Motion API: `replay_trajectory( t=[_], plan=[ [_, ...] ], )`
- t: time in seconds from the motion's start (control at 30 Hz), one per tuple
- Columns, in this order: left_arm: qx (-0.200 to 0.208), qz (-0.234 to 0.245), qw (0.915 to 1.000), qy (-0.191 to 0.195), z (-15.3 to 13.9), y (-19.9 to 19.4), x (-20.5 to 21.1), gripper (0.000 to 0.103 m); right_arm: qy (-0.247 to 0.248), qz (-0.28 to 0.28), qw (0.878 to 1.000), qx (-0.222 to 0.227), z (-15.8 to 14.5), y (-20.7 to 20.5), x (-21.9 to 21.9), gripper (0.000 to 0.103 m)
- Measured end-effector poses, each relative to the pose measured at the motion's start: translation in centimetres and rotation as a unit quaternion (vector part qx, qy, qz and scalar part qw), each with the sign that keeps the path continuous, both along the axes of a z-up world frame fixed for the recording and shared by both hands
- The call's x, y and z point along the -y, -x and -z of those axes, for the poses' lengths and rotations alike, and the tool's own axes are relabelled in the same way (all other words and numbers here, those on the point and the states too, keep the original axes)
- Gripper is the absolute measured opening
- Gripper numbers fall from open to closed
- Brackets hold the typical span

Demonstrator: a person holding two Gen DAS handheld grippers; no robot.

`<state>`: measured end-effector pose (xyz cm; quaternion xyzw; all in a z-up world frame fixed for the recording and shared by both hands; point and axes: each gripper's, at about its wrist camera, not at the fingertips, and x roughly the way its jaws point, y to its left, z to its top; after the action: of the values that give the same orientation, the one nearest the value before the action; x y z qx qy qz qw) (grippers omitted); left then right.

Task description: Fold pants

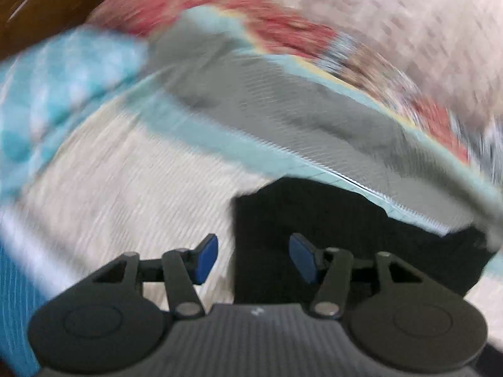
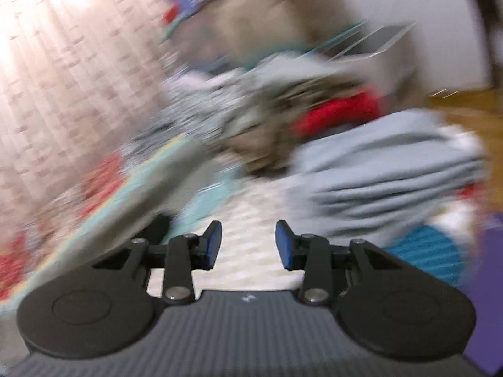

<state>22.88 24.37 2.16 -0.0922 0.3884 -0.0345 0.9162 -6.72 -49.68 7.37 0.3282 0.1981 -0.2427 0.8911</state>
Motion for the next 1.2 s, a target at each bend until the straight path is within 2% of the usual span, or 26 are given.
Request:
replay_trajectory(
  t=[0.07, 0.13, 0.2, 0.23, 0.3, 0.4, 0.47, 0.53, 0.63, 0.7, 0.77, 0.83, 0.93, 0.97, 1.0, 1.03, 1.07, 1.2],
  plan=[
    [0.016, 0.047, 0.9956, -0.080, 0.6, -3.7, 3.6, 0.054, -0.023, -0.052, 0.998, -0.012, -0.7, -4.9, -0.3, 0.041],
    [0.034, 0.098, 0.9823, -0.156, 2.1, -6.7, 6.7, 0.054, -0.036, -0.093, 0.995, -0.022, -1.1, -9.7, -0.5, 0.041],
    [0.042, 0.143, 0.9680, -0.202, 4.0, -9.3, 8.9, 0.054, -0.034, -0.116, 0.992, -0.041, -1.4, -15.2, -0.8, 0.041],
    [0.043, 0.155, 0.9641, -0.211, 4.8, -10.1, 9.5, 0.054, -0.031, -0.127, 0.990, -0.054, -1.3, -17.7, -1.1, 0.041],
    [0.045, 0.173, 0.9609, -0.211, 6.2, -11.8, 10.2, 0.054, -0.043, -0.152, 0.984, -0.082, -0.5, -23.4, -1.2, 0.041],
    [0.038, 0.193, 0.9628, -0.186, 7.5, -13.5, 10.5, 0.054, -0.068, -0.154, 0.979, -0.116, 1.3, -30.2, -1.0, 0.041],
    [0.029, 0.214, 0.9601, -0.177, 8.3, -14.6, 10.8, 0.058, -0.074, -0.141, 0.978, -0.133, 2.8, -33.9, -0.9, 0.045],
    [0.025, 0.230, 0.9556, -0.183, 9.2, -15.1, 10.9, 0.062, -0.091, -0.122, 0.977, -0.146, 4.2, -36.5, -0.4, 0.046],
    [0.013, 0.245, 0.9526, -0.180, 10.6, -15.7, 11.0, 0.061, -0.082, -0.095, 0.976, -0.181, 6.9, -39.9, 0.0, 0.047],
    [0.010, 0.253, 0.9523, -0.170, 11.2, -15.9, 10.8, 0.053, -0.067, -0.083, 0.973, -0.203, 8.3, -41.8, 0.1, 0.048],
    [0.009, 0.264, 0.9520, -0.155, 11.2, -15.9, 10.9, 0.031, -0.063, -0.070, 0.972, -0.217, 9.5, -43.3, 0.6, 0.052],
    [0.017, 0.268, 0.9505, -0.156, 11.3, -15.7, 11.2, 0.018, -0.060, -0.063, 0.970, -0.229, 10.8, -44.5, 0.9, 0.058],
    [0.026, 0.265, 0.9509, -0.158, 11.4, -15.5, 11.1, 0.014, -0.045, -0.057, 0.965, -0.252, 12.5, -45.3, 0.6, 0.060],
    [0.025, 0.260, 0.9534, -0.150, 11.2, -15.7, 10.9, 0.013, -0.032, -0.054, 0.967, -0.247, 12.5, -45.0, 0.2, 0.054],
    [0.028, 0.254, 0.9565, -0.141, 11.1, -15.8, 10.7, 0.013, -0.017, -0.050, 0.967, -0.251, 12.4, -44.8, -0.1, 0.027],
    [0.033, 0.247, 0.9588, -0.136, 10.7, -15.6, 10.5, 0.012, -0.007, -0.054, 0.966, -0.254, 12.3, -44.5, -0.2, 0.006],
    [0.040, 0.241, 0.9605, -0.134, 10.3, -15.3, 10.3, 0.012, -0.017, -0.061, 0.968, -0.241, 12.1, -44.0, 0.1, 0.003],
    [0.081, 0.221, 0.9648, -0.118, 7.6, -13.2, 9.8, 0.012, -0.017, -0.038, 0.982, -0.184, 9.2, -40.9, 1.2, 0.003]
  ],
)
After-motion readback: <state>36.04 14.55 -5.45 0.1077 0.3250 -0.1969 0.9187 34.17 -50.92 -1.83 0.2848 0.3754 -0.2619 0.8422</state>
